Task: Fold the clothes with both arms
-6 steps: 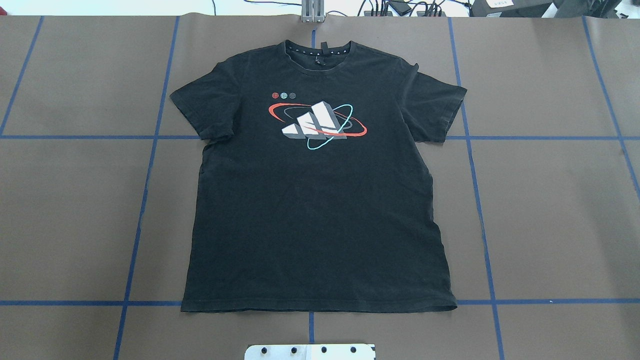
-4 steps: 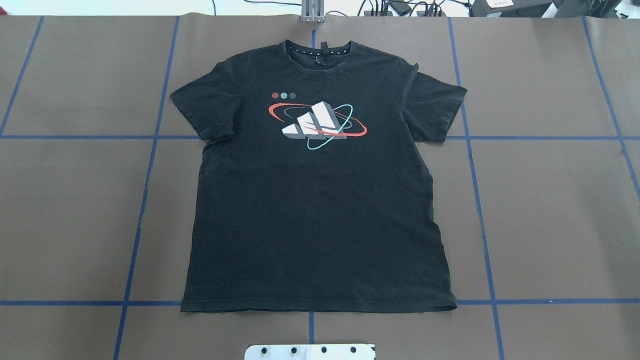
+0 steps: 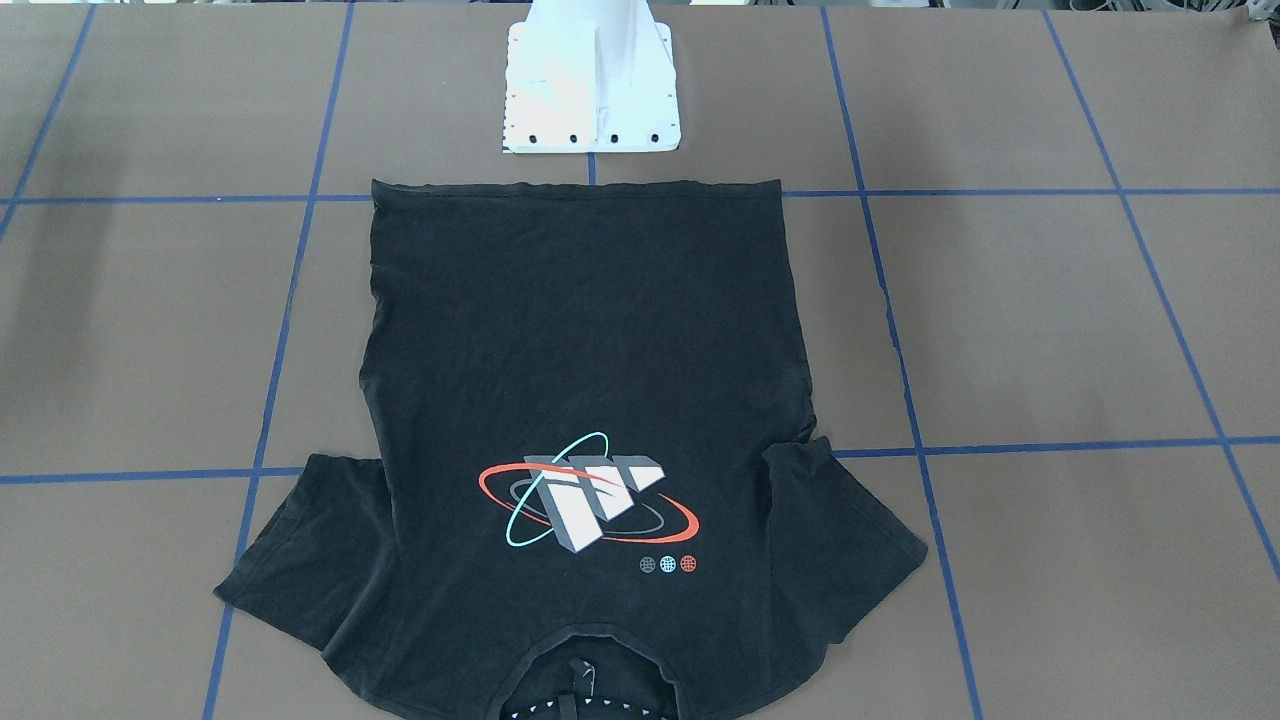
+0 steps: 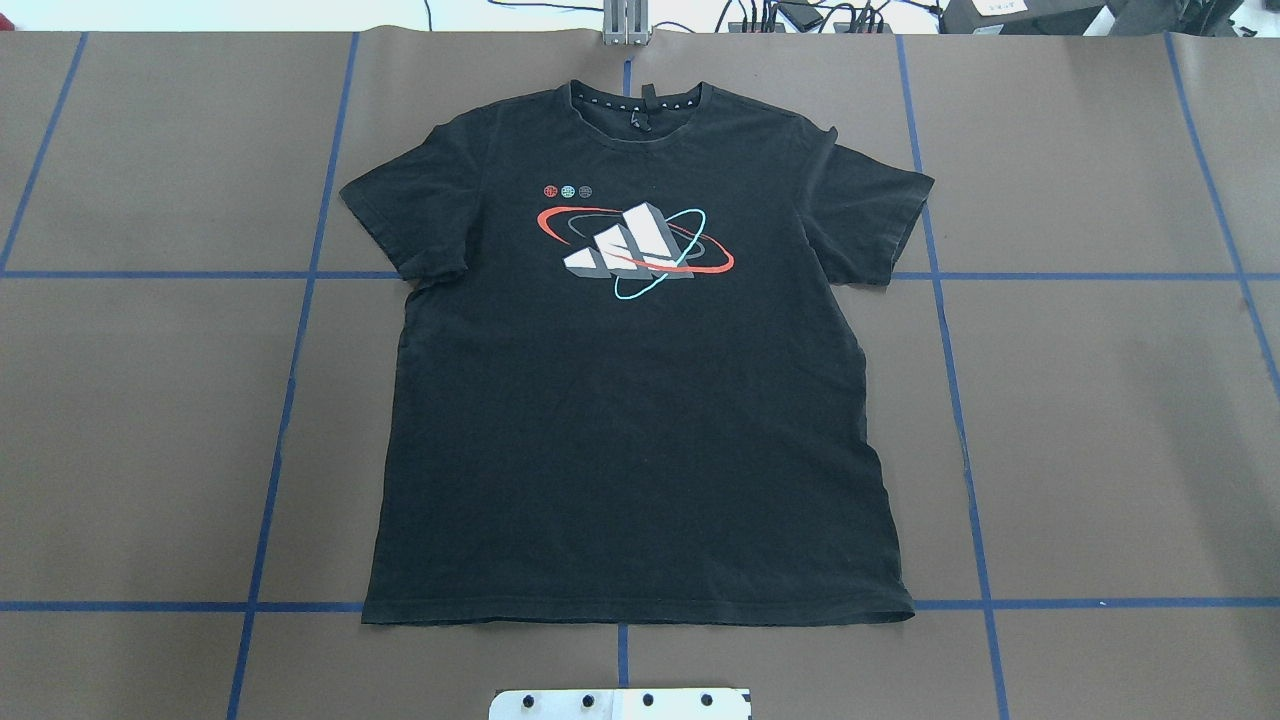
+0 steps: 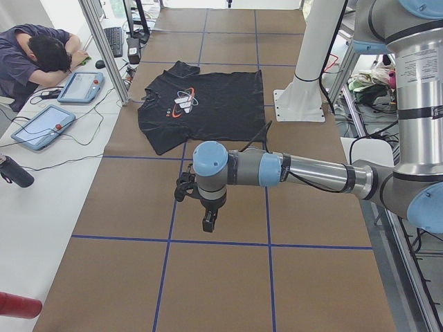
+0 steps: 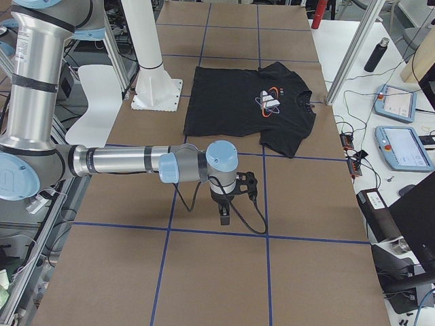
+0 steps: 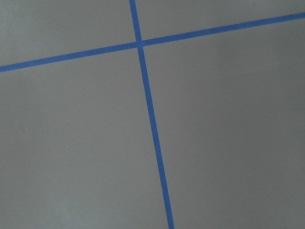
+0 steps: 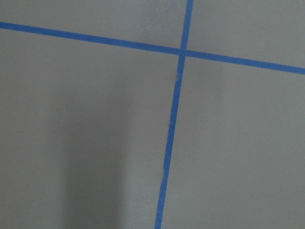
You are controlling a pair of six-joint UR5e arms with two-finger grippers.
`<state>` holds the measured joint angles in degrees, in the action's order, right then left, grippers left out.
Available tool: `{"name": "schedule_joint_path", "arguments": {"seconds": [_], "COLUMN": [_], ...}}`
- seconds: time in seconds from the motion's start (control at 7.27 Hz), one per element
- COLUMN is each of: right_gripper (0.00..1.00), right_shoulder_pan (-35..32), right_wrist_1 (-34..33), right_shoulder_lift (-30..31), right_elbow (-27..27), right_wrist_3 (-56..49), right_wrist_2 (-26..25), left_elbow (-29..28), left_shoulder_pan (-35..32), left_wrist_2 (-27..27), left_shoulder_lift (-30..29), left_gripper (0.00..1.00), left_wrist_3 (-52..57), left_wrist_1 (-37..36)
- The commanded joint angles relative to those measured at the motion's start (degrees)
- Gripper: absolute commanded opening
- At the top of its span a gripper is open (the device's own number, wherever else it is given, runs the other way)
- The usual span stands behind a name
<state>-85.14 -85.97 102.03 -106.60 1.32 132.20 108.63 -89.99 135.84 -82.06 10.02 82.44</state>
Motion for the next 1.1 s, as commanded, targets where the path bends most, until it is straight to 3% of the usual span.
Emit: {"name": "schedule_joint_path", "arguments": {"seconds": [0.0, 0.28, 0.41, 0.55, 0.69, 0.96], "right_gripper": [1.0, 1.0, 1.0, 1.0, 1.0, 1.0], "right_shoulder_pan": [3.73, 7.69, 10.14, 12.43, 13.84, 15.43], "right_wrist_1": [2.39, 2.3, 2.38, 2.47, 2.47, 2.56], "right_shoulder_lift": [-5.41, -12.96, -17.09, -21.48, -25.79, -36.59], "right_elbow": [-0.01, 1.04, 2.96, 6.28, 10.41, 20.24], "right_wrist_3": [6.57, 11.48, 14.99, 17.38, 17.66, 21.76], "right_wrist_2": [0.25, 0.43, 0.34, 0.34, 0.25, 0.25], "left_elbow": [-0.86, -1.74, -4.01, -10.21, -18.89, -27.65], "left_shoulder_pan": [0.08, 0.25, 0.34, 0.78, 1.22, 2.62], "left_wrist_2": [0.21, 0.22, 0.22, 0.3, 0.74, 0.74], "left_shoulder_lift": [-5.45, -9.76, -10.39, -12.05, -17.9, -25.31], "left_gripper": [1.0, 1.0, 1.0, 1.0, 1.0, 1.0], "left_wrist_3": [-0.18, 0.0, 0.0, -0.09, -0.09, -7.58], "left_wrist_1": [0.09, 4.36, 12.93, 21.02, 24.58, 27.06]}}
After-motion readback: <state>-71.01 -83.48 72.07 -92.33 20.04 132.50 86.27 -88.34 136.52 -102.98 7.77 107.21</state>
